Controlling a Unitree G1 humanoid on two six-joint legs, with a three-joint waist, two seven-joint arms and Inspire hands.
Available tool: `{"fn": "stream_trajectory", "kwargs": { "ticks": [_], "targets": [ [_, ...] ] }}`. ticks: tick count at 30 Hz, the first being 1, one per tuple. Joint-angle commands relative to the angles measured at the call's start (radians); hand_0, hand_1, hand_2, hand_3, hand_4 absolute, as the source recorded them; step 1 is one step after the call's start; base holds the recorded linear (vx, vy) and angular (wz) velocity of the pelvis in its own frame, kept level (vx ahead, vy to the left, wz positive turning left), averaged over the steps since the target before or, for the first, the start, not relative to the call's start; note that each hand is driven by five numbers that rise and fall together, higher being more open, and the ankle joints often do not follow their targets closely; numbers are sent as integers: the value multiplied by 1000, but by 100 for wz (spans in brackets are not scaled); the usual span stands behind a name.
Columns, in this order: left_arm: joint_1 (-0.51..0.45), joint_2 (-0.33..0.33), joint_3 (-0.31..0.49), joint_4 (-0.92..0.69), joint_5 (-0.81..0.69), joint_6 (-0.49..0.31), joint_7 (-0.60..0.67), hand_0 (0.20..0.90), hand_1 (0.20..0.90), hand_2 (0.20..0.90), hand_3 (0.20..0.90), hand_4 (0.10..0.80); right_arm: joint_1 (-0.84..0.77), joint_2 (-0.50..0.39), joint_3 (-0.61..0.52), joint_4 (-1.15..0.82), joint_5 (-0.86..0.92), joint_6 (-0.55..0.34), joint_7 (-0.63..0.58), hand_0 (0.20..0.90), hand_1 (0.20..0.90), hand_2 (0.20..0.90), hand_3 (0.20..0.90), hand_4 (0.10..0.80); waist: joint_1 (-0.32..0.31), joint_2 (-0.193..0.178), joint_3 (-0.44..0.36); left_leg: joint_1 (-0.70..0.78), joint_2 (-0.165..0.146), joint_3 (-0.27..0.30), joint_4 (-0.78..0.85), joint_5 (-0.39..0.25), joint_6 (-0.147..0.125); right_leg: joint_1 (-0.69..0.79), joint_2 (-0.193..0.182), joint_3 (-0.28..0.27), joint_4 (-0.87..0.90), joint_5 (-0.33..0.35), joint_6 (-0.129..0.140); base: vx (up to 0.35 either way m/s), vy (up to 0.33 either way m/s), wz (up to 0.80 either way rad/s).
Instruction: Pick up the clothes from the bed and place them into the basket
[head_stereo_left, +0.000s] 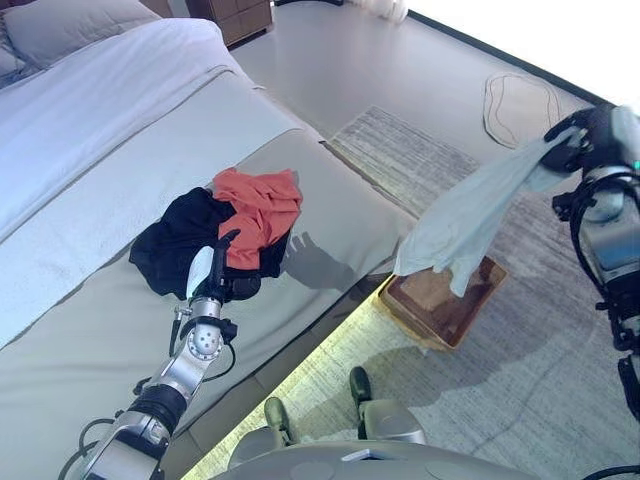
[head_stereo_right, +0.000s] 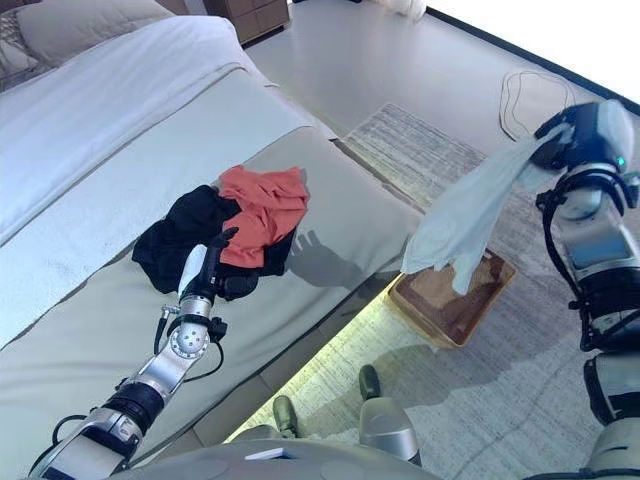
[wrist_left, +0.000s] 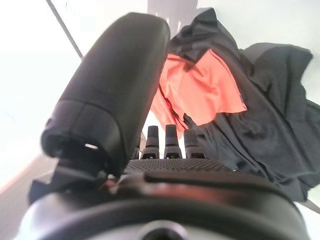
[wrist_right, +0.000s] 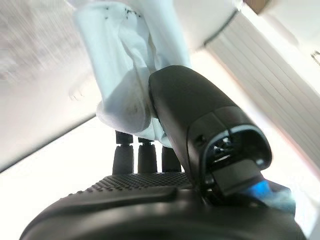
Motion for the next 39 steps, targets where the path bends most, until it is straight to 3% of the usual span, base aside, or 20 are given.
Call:
{"fn": "stream_trajectory", "kwargs": {
  "ticks": [1, 21, 22, 23, 24, 39],
  "targets": [
    [-95, 12, -13, 23, 34, -60, 37, 900, 900, 900, 900, 800, -91, -36, -55, 28, -80, -81, -51, 300, 300, 300, 200, 100, 12, -12, -76, 46, 48, 8, 2, -106, -43, 14, -41, -12, 8, -31, 39, 0, 0, 0],
    [-78, 28, -21, 6, 6, -85, 33, 900, 900, 900, 900, 800, -48, 27, -51, 358, -53, -93, -29, 300, 300, 300, 200, 100, 32, 46, -60, 36, 37, 17, 2, -92, -48, 12, -39, -31, 6, -31, 32, -2, -1, 0],
    [-79, 30, -23, 4, 2, -87, 33, 900, 900, 900, 900, 800, -48, 29, -50, 372, -60, -89, -28, 338, 338, 338, 244, 144, 33, 48, -58, 35, 37, 16, 2, -91, -48, 11, -40, -31, 7, -31, 31, 0, 0, 0],
    [-80, 31, -25, 2, 1, -89, 36, 900, 900, 900, 900, 800, -45, 31, -51, 384, -60, -89, -32, 801, 801, 801, 785, 685, 34, 50, -56, 34, 37, 15, 2, -91, -48, 9, -41, -31, 8, -32, 31, 0, 0, 0],
    [-82, 32, -27, -2, -1, -89, 38, 900, 900, 900, 900, 800, -41, 33, -52, 402, -60, -96, -31, 900, 900, 900, 900, 800, 35, 53, -52, 33, 37, 14, 2, -90, -48, 8, -42, -33, 9, -31, 32, 0, 0, 0],
    [-90, 45, -40, -12, -23, -81, 34, 900, 900, 900, 900, 800, -24, 40, -50, 404, -56, -122, -40, 900, 900, 900, 900, 800, 43, 58, -49, 28, 30, 2, 2, -89, -42, 12, -46, -36, 4, -29, 34, 0, 0, 0]
  ]
}}
